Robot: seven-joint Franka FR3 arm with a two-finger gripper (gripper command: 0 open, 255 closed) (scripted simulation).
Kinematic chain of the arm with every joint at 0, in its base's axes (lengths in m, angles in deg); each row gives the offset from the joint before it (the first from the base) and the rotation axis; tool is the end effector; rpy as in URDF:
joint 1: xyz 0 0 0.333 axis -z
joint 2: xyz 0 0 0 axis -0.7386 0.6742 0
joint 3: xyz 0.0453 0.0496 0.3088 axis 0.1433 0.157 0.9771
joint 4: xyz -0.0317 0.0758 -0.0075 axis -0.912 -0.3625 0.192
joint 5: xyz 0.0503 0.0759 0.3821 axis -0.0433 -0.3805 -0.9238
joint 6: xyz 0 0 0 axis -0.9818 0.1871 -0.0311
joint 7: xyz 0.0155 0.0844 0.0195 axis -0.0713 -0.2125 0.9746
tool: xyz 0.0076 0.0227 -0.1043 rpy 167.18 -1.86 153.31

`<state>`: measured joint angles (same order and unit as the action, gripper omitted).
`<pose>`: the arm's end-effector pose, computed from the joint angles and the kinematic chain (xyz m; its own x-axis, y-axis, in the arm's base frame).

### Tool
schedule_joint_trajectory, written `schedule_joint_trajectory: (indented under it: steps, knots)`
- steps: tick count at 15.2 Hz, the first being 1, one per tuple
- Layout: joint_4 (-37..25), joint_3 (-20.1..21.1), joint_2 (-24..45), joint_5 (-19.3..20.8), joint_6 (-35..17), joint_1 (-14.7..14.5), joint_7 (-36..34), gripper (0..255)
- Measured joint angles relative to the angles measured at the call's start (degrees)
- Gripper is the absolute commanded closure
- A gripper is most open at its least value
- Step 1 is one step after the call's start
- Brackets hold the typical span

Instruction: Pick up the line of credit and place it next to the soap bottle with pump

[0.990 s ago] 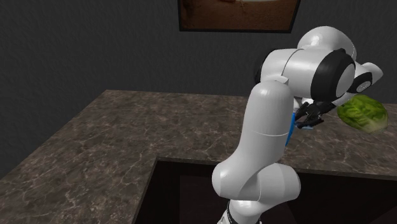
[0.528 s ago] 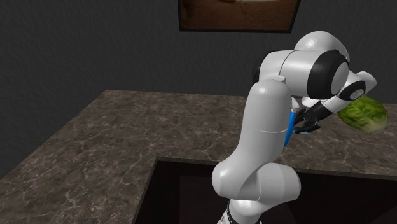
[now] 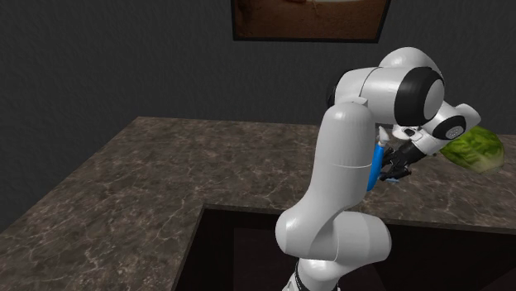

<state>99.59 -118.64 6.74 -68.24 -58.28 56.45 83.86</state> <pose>0.3058 -0.4395 0.3322 0.1358 0.8232 0.5512 0.9863 -0.1651 0.0036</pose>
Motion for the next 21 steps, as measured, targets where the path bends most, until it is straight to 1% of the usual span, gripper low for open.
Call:
schedule_joint_trajectory:
  steps: [5, 6, 12, 17, 21]
  knots:
    - [0.02, 0.08, 0.25, -0.16, -0.13, 0.14, 0.22, 255]
    - [0.03, 0.08, 0.25, -0.16, -0.13, 0.14, 0.22, 0]
    - [0.03, 0.08, 0.25, -0.16, -0.13, 0.14, 0.22, 0]
    - [-6.62, -0.44, 1.3, 0.64, 5.91, 2.95, -0.09, 0]
    - [-7.52, -0.51, 1.38, 0.78, 6.77, 3.28, -0.2, 0]
